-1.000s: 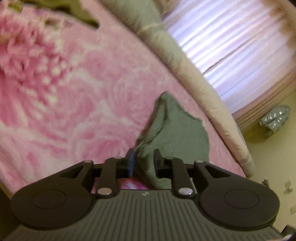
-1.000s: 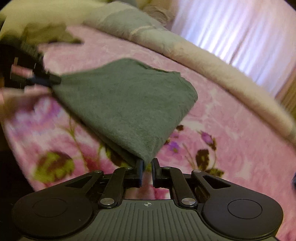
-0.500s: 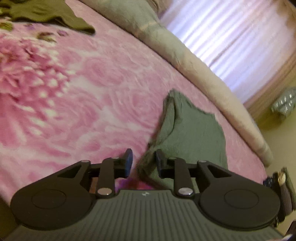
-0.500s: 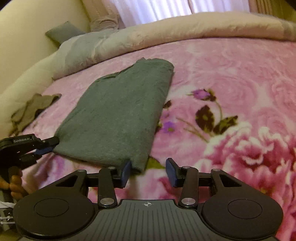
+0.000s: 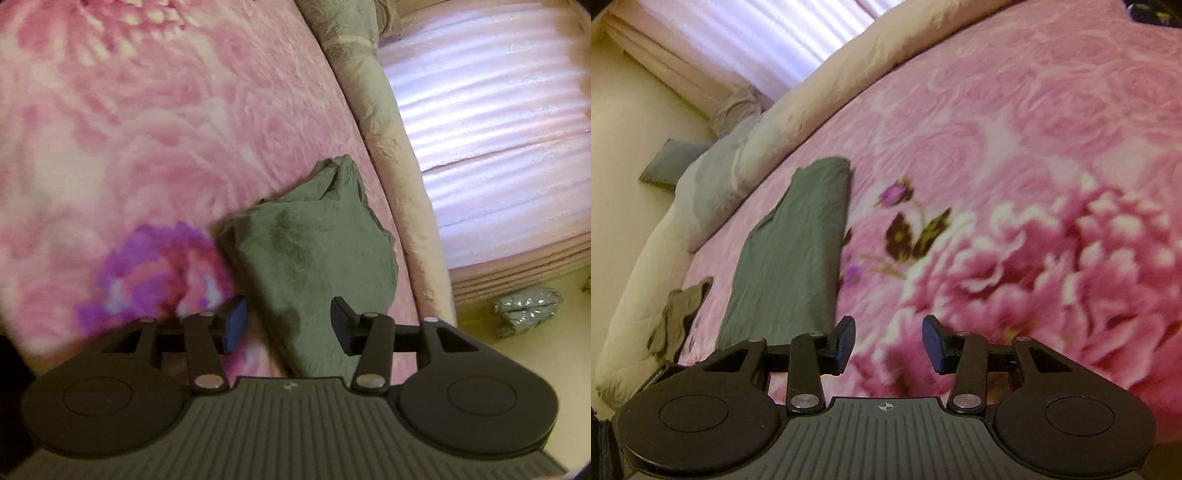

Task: Fold clothes

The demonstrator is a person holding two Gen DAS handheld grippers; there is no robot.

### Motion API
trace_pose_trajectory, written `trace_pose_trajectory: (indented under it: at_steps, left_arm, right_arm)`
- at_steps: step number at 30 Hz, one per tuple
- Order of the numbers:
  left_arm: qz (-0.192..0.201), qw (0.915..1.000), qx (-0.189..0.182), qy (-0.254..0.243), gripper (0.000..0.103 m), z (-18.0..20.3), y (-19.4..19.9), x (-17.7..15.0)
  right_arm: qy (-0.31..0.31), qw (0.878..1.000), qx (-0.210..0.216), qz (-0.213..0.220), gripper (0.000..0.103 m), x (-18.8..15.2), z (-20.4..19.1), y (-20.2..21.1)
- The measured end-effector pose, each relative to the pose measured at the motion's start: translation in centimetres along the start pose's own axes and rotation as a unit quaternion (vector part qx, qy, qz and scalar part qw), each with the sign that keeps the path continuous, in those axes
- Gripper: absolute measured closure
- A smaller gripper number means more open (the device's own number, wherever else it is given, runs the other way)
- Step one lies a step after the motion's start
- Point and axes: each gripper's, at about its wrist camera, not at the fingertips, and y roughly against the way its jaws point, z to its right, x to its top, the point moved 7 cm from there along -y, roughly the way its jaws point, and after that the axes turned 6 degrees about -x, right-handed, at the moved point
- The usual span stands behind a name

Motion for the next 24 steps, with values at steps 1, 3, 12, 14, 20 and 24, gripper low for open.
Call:
trace_pose_trajectory:
  at_steps: [1,3,12,14,20,24]
  left_arm:
    - [0.001,1.0,0.008,-0.002,0.069,0.2,-0.4,0.1]
    - [0.001,0.9996,0.028,-0.004,0.09,0.2,-1.3,0.4]
    - [-0.057,0.9973,0.023,-0.039,0.102,1.3,0.1,4.2]
    - [-0.057,0.9954,0.028,-0.071,0.102,1.6,1.8,6.5]
    - [-0.071,0.9921,0.039,-0.096,0.097,-0.5,4.1,10.2]
    - [-0.056,0.9968,0.029,-0.05,0.08,-2.6,5.4,9.4]
  right_arm:
    - [-0.002,1.0,-0.001,0.001,0.059,0.2,0.2,0.0]
    - [-0.008,1.0,-0.005,0.002,0.059,0.3,0.7,0.0]
    - [-0.006,1.0,-0.016,-0.007,0.059,0.9,1.1,-0.9]
    - [0.0,1.0,-0.02,-0.011,0.059,1.1,1.0,-0.9]
    - [0.012,0.999,0.01,-0.043,0.059,1.5,-0.3,-2.2]
    - [-0.02,0.995,0.071,-0.062,0.048,2.3,-1.9,-4.5]
